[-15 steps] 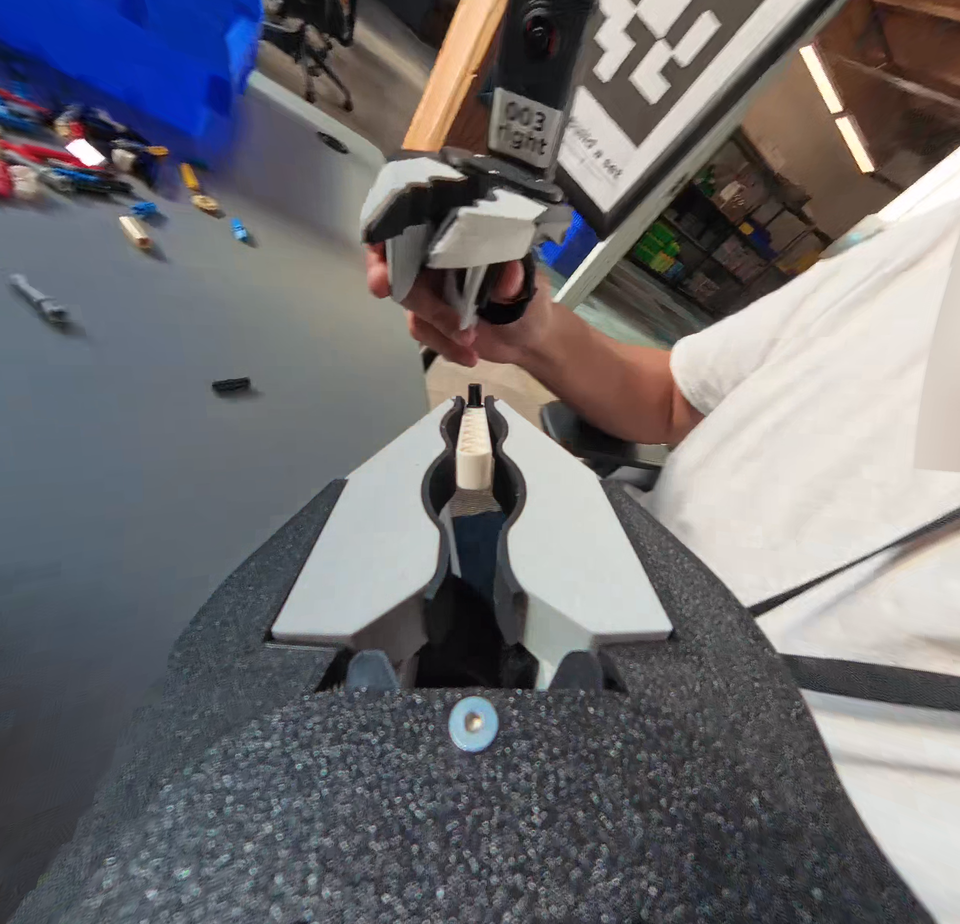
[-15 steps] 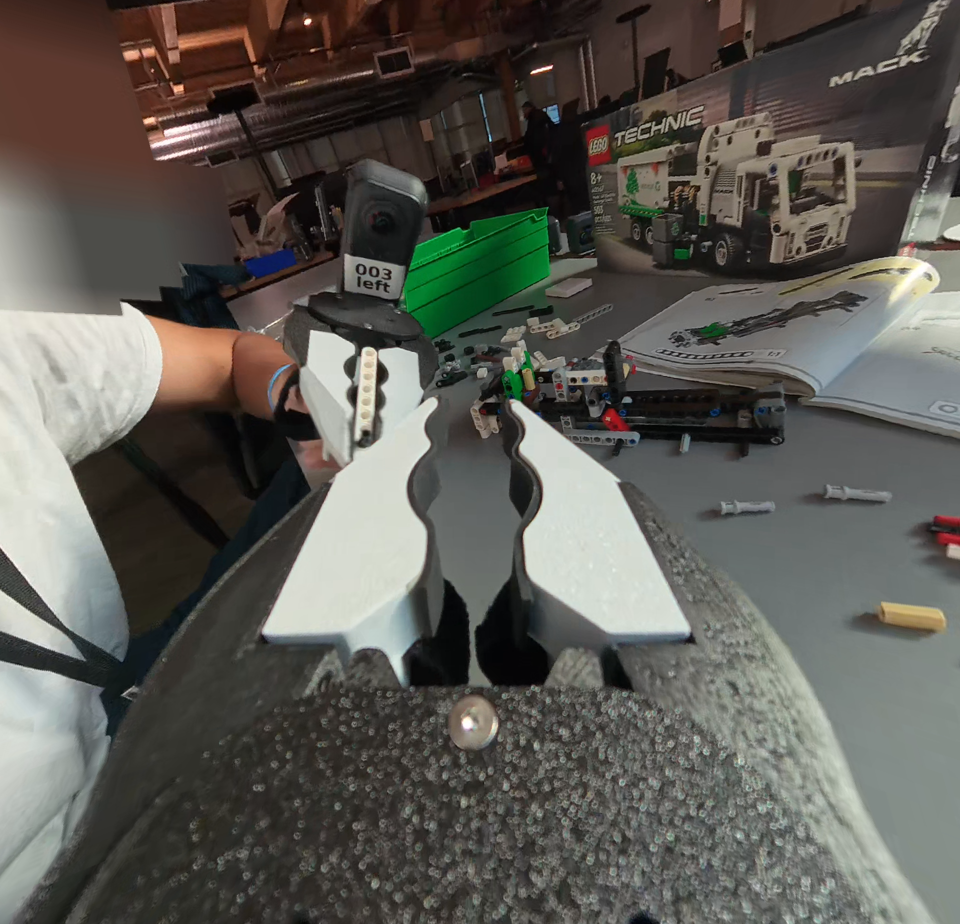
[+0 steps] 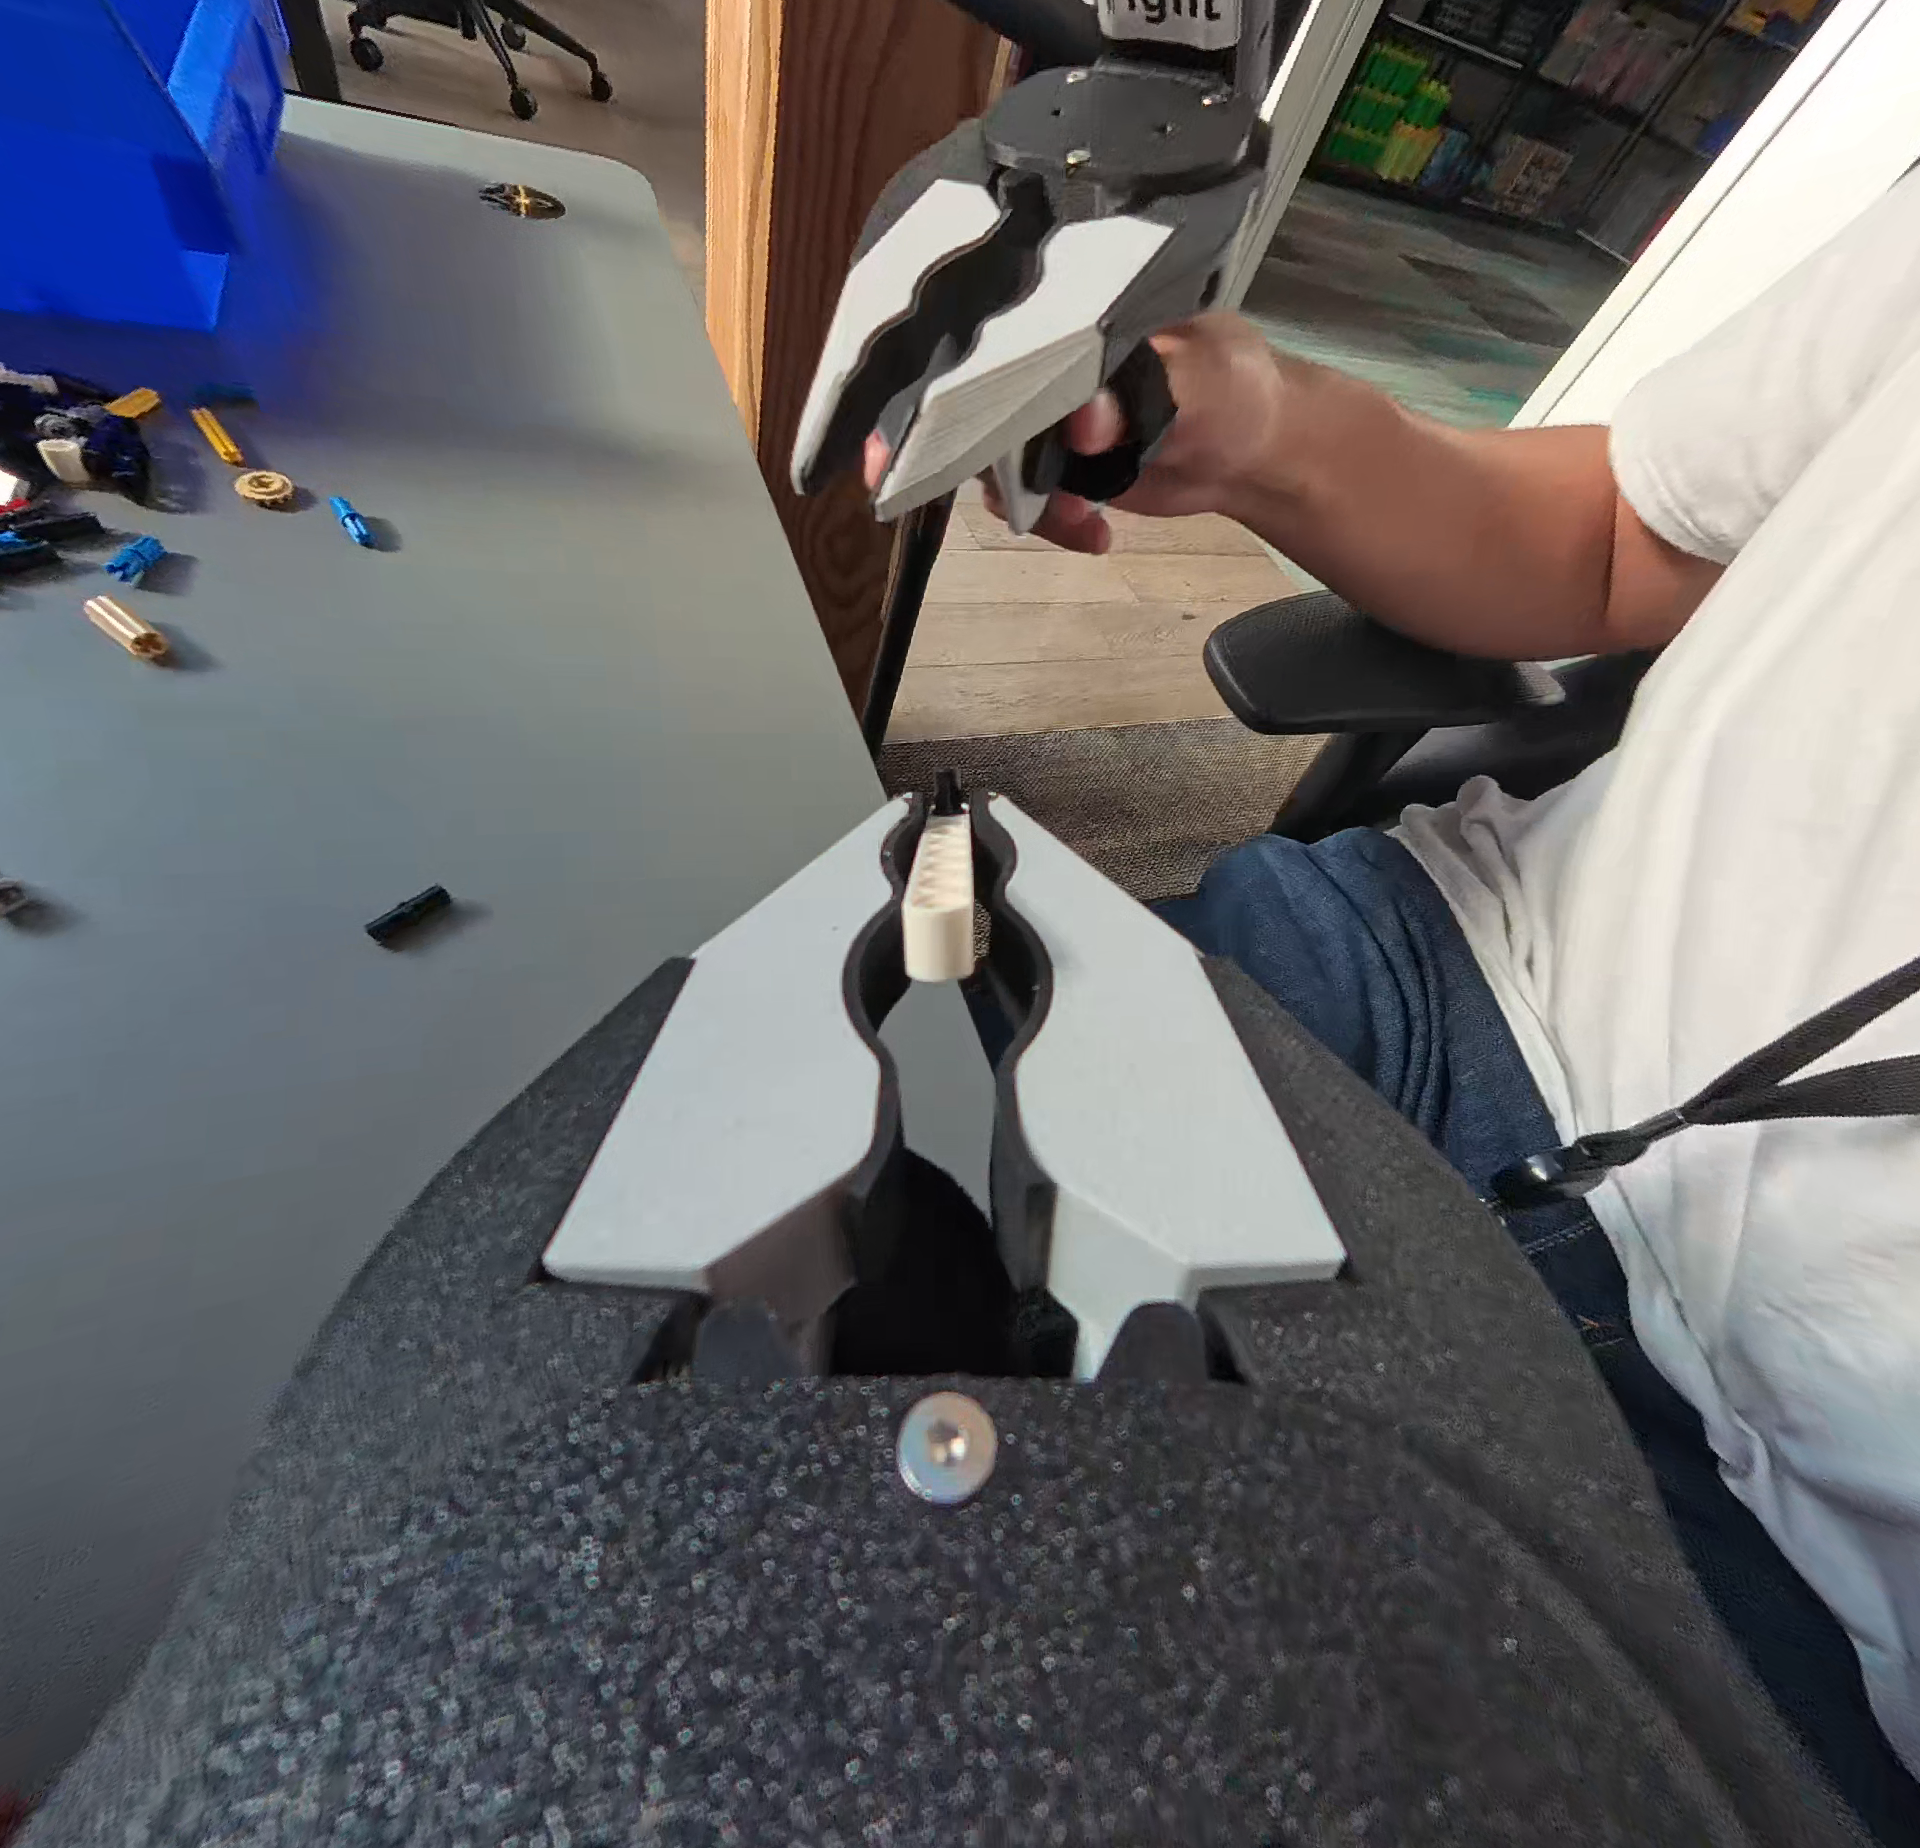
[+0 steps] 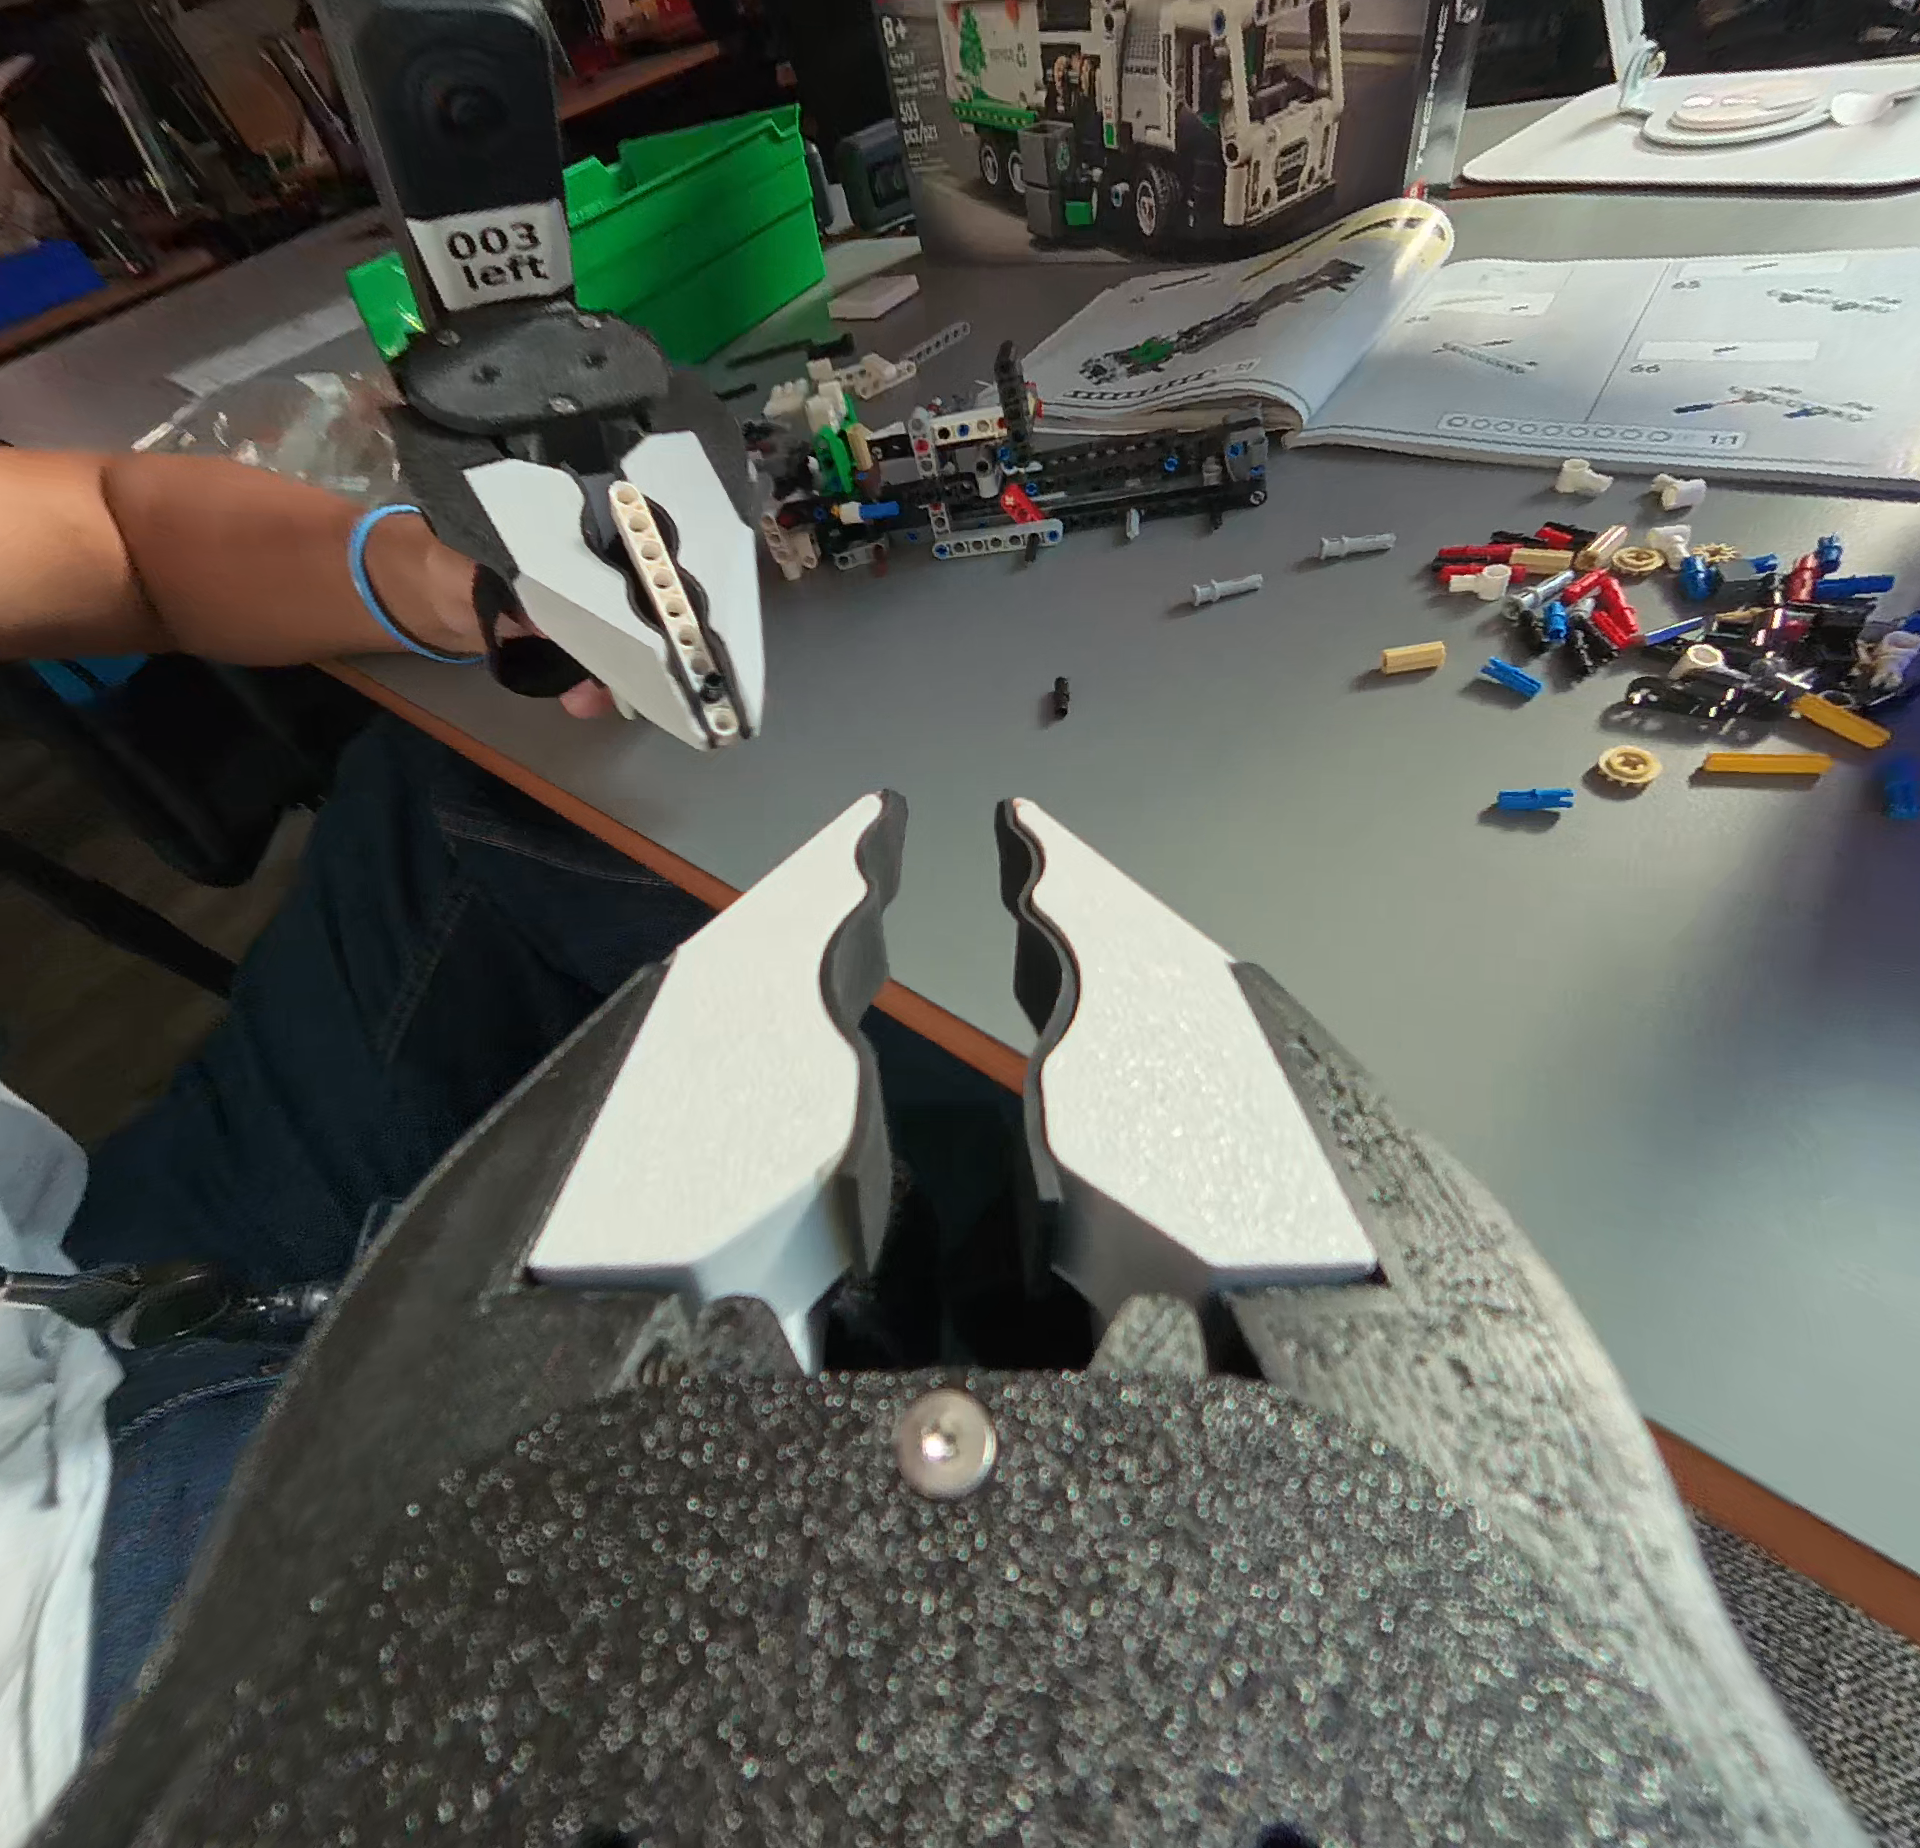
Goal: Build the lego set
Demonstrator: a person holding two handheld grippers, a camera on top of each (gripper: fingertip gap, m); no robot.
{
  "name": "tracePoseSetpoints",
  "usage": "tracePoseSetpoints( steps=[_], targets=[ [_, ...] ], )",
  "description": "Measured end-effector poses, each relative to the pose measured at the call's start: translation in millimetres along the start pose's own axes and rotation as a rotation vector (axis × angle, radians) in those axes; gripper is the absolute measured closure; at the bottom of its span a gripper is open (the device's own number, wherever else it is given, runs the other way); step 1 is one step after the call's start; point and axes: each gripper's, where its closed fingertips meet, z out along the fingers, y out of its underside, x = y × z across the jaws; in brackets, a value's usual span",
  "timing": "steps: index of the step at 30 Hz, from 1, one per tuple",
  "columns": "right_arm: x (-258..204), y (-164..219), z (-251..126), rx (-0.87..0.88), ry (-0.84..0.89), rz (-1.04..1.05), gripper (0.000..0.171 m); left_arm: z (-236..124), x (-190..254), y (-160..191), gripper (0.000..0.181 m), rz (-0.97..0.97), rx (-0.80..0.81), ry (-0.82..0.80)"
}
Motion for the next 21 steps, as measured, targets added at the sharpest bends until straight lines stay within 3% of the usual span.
tracePoseSetpoints(
  steps=[10, 15, 21],
  targets=[
    [31, 24, 107, -0.419, 0.006, -0.249, 0.154, -27, 2, -8, 0.176, -0.16, 0.115, 0.107],
    [36, 28, 119, -0.438, 0.014, -0.221, 0.159, -32, -5, -12, 0.176, -0.218, 0.152, 0.122],
    [35, 28, 125, -0.418, 0.017, -0.275, 0.168, -32, -6, -2, 0.176, -0.058, 0.072, 0.061]
  ],
)
